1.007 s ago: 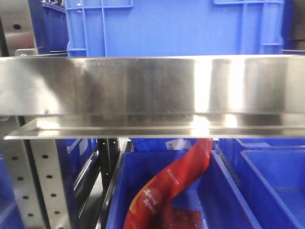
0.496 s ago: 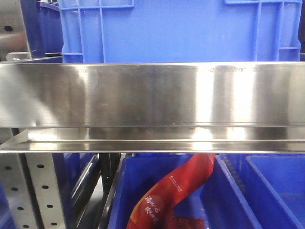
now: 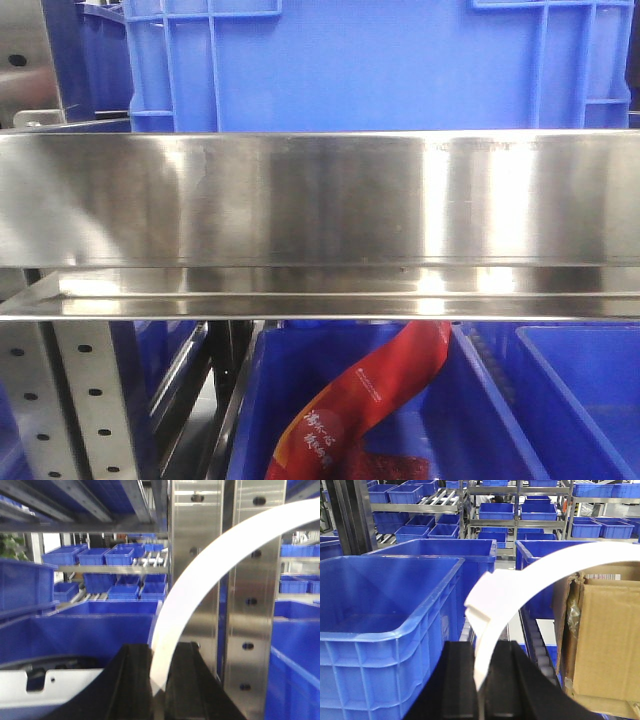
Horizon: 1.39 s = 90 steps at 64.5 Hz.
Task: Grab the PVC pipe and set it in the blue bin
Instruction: 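Lower the clamp into a blue bin and open both grippers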
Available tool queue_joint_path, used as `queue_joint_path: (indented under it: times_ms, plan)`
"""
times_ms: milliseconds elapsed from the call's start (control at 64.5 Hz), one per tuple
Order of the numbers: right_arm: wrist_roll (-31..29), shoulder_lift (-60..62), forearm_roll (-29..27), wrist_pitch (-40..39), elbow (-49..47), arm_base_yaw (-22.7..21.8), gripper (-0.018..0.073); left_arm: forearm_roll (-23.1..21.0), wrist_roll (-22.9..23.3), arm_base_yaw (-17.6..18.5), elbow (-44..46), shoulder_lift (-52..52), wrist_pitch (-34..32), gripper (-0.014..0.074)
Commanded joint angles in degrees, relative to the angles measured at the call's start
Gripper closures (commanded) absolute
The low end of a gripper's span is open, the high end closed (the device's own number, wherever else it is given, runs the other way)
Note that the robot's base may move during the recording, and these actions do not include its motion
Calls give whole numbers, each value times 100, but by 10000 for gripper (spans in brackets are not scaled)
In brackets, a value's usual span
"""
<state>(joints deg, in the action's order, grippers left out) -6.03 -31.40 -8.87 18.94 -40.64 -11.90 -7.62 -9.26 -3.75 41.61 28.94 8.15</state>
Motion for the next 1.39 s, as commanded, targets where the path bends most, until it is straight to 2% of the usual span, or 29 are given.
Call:
queue_joint_path:
  times_ms: [0,186,310,387,558,744,790,914,1007,1286,1379]
  plan:
    - [-29,6,21,-192,9,-1,715,-10,32,-10,11,2,-276,707]
    - [-69,-6,21,161,-180,73,715,-123,46,78,241,82,397,707]
    - [-507,-193,-66,85,-664,515,715,-98,-81,400,788,388,521,707]
    - [-546,-427,-66,-8,-957,787,715,-98,-269,641,1146,684,599,707]
    - [-546,-1030,-66,20,-1351,1355,715,-98,-269,1423,1700,1427,773,707]
    - [-546,-1795,-78,-10,-1666,1943,715,-59,-269,2380,2011,2226,448,707]
    - [-546,-1979,-78,-23,-1767,2118,715,-164,-269,2612,2114,2472,301,707]
    - [-546,-2454,-78,-240,-2203,2535,715,-488,-269,3047,2604,3118,98,707]
    - [-546,-2812,-78,-326,-2616,2785,715,-529,-269,3281,3135,3651,176,707]
    - [-546,-3921,-78,-499,-3084,2872,715,-459,-269,3342,4543,5393,215,707]
    - [-546,-4151,-91,-201,-3084,2872,715,-476,-269,3342,4691,5811,312,707]
